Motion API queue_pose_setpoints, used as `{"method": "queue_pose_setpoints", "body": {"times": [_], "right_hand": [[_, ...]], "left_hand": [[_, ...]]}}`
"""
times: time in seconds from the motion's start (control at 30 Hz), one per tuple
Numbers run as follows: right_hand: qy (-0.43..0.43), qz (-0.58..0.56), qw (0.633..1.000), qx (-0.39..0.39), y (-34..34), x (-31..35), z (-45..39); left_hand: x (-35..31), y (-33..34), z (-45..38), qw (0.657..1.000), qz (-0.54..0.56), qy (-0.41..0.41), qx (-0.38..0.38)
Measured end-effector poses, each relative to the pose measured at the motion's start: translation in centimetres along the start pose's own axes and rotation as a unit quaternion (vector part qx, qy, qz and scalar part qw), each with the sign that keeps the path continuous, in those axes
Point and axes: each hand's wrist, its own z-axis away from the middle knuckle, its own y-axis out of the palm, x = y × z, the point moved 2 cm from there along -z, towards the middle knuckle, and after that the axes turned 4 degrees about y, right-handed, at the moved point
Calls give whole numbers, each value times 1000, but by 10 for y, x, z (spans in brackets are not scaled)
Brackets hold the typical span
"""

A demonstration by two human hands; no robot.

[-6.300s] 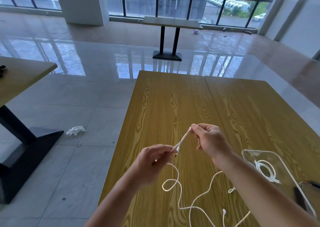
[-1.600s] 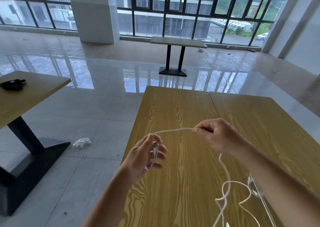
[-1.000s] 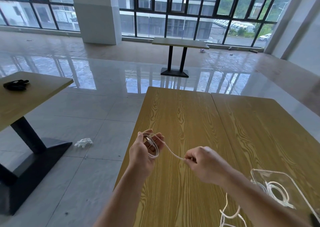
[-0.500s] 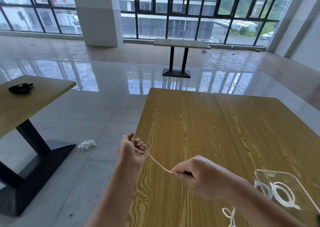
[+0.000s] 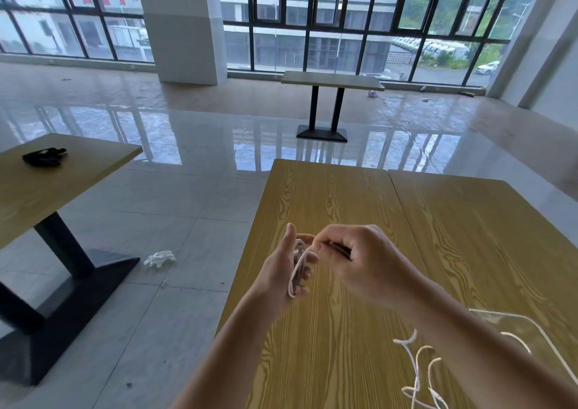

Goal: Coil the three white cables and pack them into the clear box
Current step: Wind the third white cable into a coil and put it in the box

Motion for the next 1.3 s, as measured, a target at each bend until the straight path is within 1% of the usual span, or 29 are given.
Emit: {"method": "queue_pose_setpoints", "body": {"times": [0.13, 0.27, 0.37, 0.57, 0.67, 0.8, 0.87, 0.97, 1.03, 1.1, 1.17, 1.3], "right_hand": [[25, 18, 999, -28, -4, -7, -6], [31, 27, 999, -24, -4, -15, -7], [30, 32, 999, -20, -1, -18, -8], [36, 10, 999, 19, -4, -30, -9], [55, 16, 998, 25, -11, -42, -10], [96, 38, 994, 23, -23, -54, -9], [120, 41, 992, 9, -30, -60, -7], [146, 58, 987, -17, -33, -67, -7], [156, 61, 986, 8, -28, -67, -7], [168, 55, 983, 44, -18, -64, -5], [175, 43, 981, 67, -11, -60, -2], [197, 30, 975, 104, 3, -56, 0]], "left_hand": [[-2, 7, 8, 997, -32, -9, 68], [-4, 8, 17, 989, -101, 1, 109], [-8, 9, 24, 980, -133, 10, 146], [-11, 7, 28, 980, -128, 6, 149], [-11, -3, 26, 987, -87, 8, 134], [-12, -15, 19, 996, -56, 34, 67], [-14, -20, 16, 997, -43, 54, 39], [-15, -19, 13, 995, -59, 79, 4], [-14, -14, 11, 994, -56, 94, -26], [-12, -9, 8, 992, -28, 107, -53], [-12, -5, 7, 991, 11, 116, -65], [-10, 2, 5, 988, 81, 106, -76]]}}
